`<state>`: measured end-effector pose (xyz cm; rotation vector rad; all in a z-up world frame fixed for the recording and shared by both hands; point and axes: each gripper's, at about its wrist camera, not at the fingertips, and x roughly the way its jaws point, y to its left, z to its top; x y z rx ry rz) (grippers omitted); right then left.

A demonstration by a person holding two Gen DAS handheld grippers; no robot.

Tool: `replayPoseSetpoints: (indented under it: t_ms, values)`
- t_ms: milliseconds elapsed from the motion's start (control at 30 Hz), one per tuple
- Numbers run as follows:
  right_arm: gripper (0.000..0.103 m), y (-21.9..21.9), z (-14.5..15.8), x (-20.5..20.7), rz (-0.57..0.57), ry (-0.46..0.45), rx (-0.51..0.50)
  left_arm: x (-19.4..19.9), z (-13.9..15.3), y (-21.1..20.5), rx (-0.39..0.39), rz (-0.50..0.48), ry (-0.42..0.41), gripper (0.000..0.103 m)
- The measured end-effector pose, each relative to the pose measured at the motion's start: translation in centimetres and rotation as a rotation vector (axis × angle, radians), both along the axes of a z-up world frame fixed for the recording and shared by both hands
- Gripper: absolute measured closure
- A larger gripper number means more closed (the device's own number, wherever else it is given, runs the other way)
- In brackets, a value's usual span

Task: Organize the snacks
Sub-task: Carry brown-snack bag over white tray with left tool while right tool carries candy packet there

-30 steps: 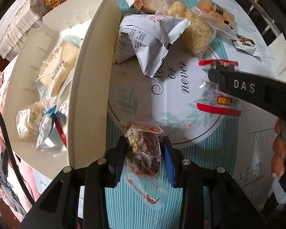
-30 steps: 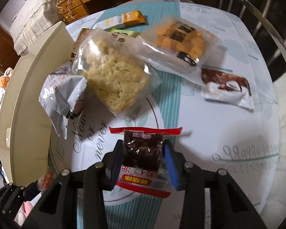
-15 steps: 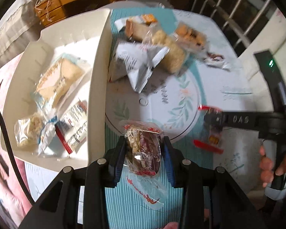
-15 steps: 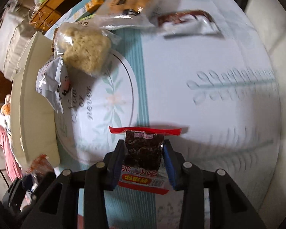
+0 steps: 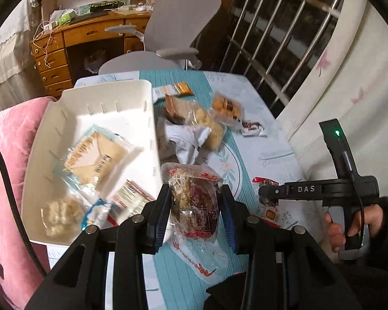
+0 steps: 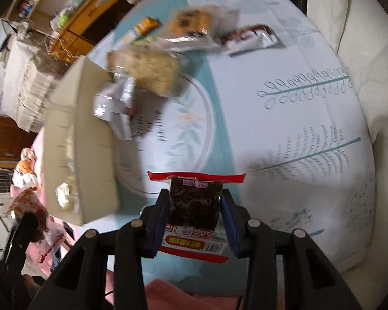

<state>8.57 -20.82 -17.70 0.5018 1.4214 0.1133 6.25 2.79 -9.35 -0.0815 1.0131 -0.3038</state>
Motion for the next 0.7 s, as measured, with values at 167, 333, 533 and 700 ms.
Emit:
replayPoseSetpoints:
  t_ms: [167,333,533,700]
  values:
    - [0.064,2.4,2.7,0.2,-0.042,-0.091,0.031,0.3,1.6,3.6,-0.011,-0.037,-0.029,0.067]
    - [0.064,6.0,5.3,1.2,-0.061,-0.203,0.046,0.9,2.8,6.7,0.014,-0.063,-0.054,0.067]
    - [0.064,10.8,7.5,1.3,-0.038,-0.343,0.068,2.2,2.8,10.4,0.056,-0.084,-0.033,0.067]
    - [0.064,15.1,8.7,1.4,0.001,-0.438,0.077,3.1,2.0,13.1,0.092,-0.107,0.001,0.067]
